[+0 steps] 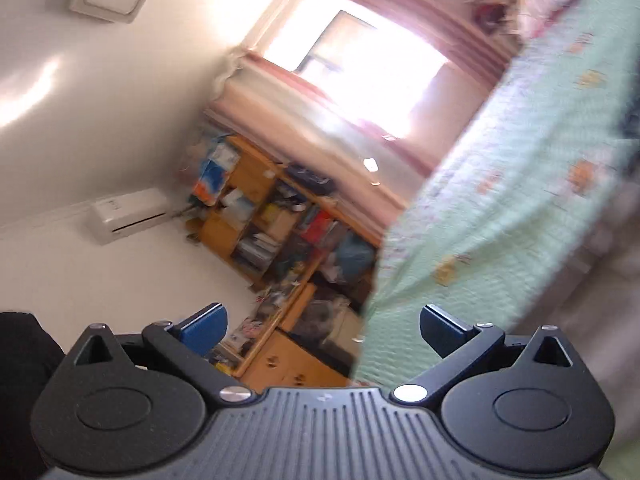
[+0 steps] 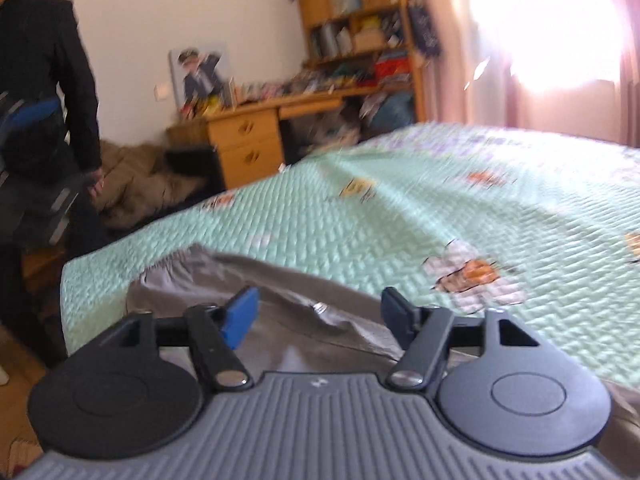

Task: Fold clothes

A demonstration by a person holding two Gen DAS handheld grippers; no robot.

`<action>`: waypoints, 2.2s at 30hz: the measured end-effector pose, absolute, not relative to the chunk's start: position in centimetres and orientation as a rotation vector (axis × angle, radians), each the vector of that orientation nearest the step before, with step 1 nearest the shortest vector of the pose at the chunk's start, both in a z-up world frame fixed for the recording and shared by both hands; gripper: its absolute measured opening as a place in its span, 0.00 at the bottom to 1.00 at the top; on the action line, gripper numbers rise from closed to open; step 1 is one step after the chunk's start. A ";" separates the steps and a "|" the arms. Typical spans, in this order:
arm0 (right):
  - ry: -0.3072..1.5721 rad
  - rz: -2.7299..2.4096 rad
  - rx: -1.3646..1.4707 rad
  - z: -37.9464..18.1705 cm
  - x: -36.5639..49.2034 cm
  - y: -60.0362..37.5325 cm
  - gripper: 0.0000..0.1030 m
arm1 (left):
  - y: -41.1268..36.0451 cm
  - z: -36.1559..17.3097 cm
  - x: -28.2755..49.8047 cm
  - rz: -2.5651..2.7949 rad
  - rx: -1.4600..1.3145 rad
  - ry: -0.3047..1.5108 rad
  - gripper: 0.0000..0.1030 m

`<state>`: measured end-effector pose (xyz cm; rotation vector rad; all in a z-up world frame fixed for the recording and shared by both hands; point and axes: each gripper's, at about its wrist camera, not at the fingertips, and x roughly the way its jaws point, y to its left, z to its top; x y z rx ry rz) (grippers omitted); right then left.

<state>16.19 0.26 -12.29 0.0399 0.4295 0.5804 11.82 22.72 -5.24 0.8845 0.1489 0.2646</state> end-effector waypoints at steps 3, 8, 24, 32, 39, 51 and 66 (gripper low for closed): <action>0.413 0.558 0.047 -12.0 14.4 -0.7 0.73 | 25.9 -3.4 14.3 0.217 0.697 0.235 1.00; 0.490 0.559 0.079 -12.9 14.1 -2.6 0.73 | 33.2 -6.3 16.5 0.126 0.387 0.451 0.99; 0.672 0.451 0.207 -19.2 15.2 -6.4 0.73 | 36.2 -16.2 22.9 -0.128 0.051 0.598 0.81; 0.674 0.419 0.253 -18.9 15.8 -7.3 0.73 | 36.5 -17.0 25.9 -0.181 -0.011 0.693 0.05; 0.656 0.400 0.251 -18.9 15.3 -8.0 0.73 | 33.6 -16.8 24.2 -0.112 0.171 0.637 0.04; 0.605 0.383 0.229 -18.8 14.6 -8.3 0.73 | 32.9 -13.5 27.5 0.013 0.238 0.489 0.07; 0.566 0.732 -0.168 -16.2 24.1 0.5 0.73 | 34.6 -17.2 26.2 0.122 0.283 0.664 0.42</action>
